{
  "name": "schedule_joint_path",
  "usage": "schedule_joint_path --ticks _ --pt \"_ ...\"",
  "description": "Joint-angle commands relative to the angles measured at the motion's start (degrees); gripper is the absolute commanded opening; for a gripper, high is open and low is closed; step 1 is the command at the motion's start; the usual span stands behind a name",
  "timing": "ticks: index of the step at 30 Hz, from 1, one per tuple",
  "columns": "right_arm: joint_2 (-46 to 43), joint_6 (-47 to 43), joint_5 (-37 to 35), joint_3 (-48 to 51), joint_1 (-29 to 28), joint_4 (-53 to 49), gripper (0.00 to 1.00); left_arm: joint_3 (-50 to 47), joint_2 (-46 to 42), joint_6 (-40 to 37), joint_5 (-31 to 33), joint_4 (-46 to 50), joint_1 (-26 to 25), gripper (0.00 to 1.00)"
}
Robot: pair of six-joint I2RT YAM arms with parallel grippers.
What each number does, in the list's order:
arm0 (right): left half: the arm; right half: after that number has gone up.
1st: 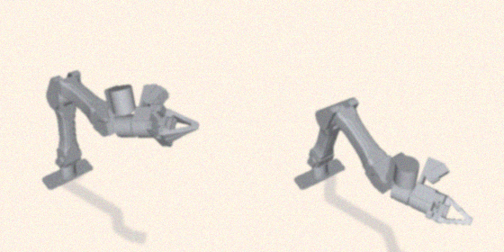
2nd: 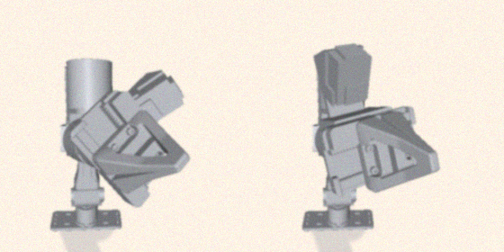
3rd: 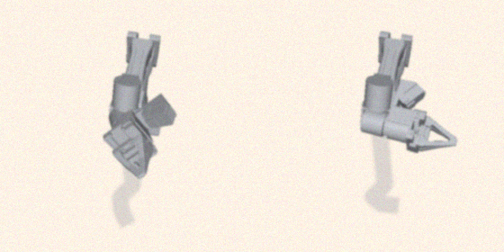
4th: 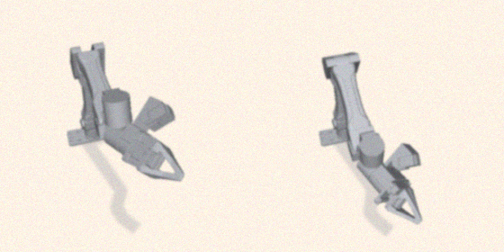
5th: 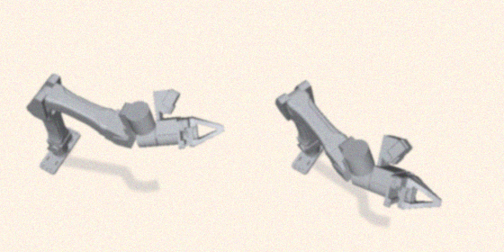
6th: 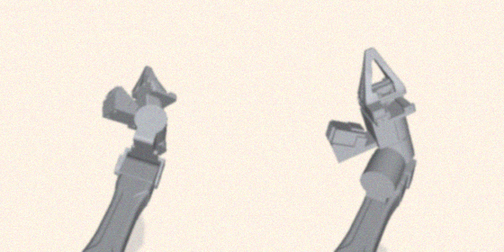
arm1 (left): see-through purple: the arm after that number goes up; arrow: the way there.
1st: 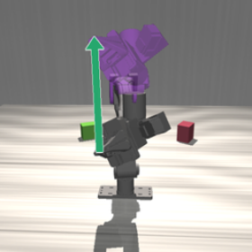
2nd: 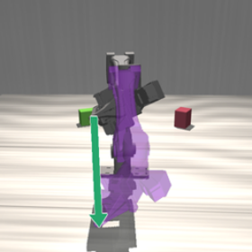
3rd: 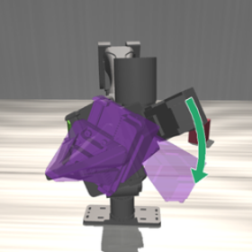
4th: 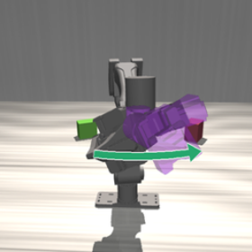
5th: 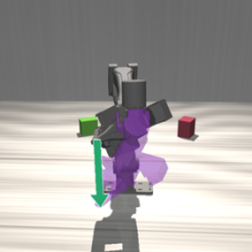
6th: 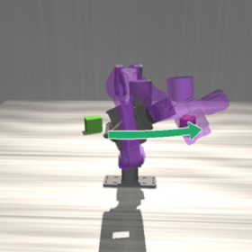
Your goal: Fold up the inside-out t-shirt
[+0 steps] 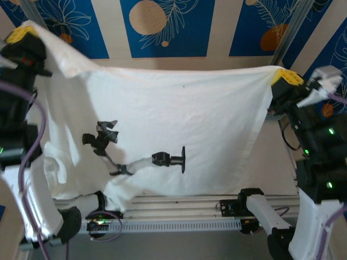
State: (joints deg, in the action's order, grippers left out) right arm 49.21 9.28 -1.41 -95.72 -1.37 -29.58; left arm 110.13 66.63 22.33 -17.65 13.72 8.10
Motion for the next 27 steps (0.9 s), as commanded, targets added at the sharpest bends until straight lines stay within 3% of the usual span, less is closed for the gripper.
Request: schedule_joint_path --ticks 1,6,9,12,13,15,18,20,23,27 --pt "5.8 -2.1 -2.9 5.9 0.3 5.1 0.0 -8.9 7.4 0.7 -1.4 -7.8 -0.2 0.0" --pt "17.9 -0.5 -1.3 15.1 0.3 17.3 0.0 -21.9 18.2 0.4 1.8 -21.3 -2.4 0.0" --pt "31.4 -0.2 -2.5 15.0 0.2 24.0 0.01 -21.9 29.5 -2.2 4.3 -24.0 -4.5 0.0" --pt "49.5 1.9 -3.2 6.7 0.1 25.3 0.02 -13.2 44.7 -2.2 5.8 -21.7 -6.1 0.02" --pt "56.1 2.5 -3.4 2.0 0.0 24.5 0.04 -8.4 50.2 -1.8 5.4 -19.9 -6.5 0.09" --pt "67.0 3.6 -4.9 -8.4 -0.4 19.6 0.12 1.0 59.2 -1.5 4.8 -14.6 -7.1 0.13" --pt "77.7 3.8 -6.1 -20.9 -1.0 11.8 0.3 11.4 66.9 -1.6 5.3 -6.8 -7.8 0.29" --pt "79.5 3.7 -6.5 -23.5 -1.4 9.4 0.36 11.4 66.6 -1.6 7.5 -5.7 -8.0 0.42" --pt "75.9 3.4 -5.6 -19.2 -1.7 8.7 0.41 5.1 61.3 -0.3 9.9 -5.3 -8.2 0.51" --pt "66.6 4.7 -5.0 -7.0 -2.9 6.7 0.46 -15.5 47.9 5.8 8.6 -12.7 -9.3 0.56"
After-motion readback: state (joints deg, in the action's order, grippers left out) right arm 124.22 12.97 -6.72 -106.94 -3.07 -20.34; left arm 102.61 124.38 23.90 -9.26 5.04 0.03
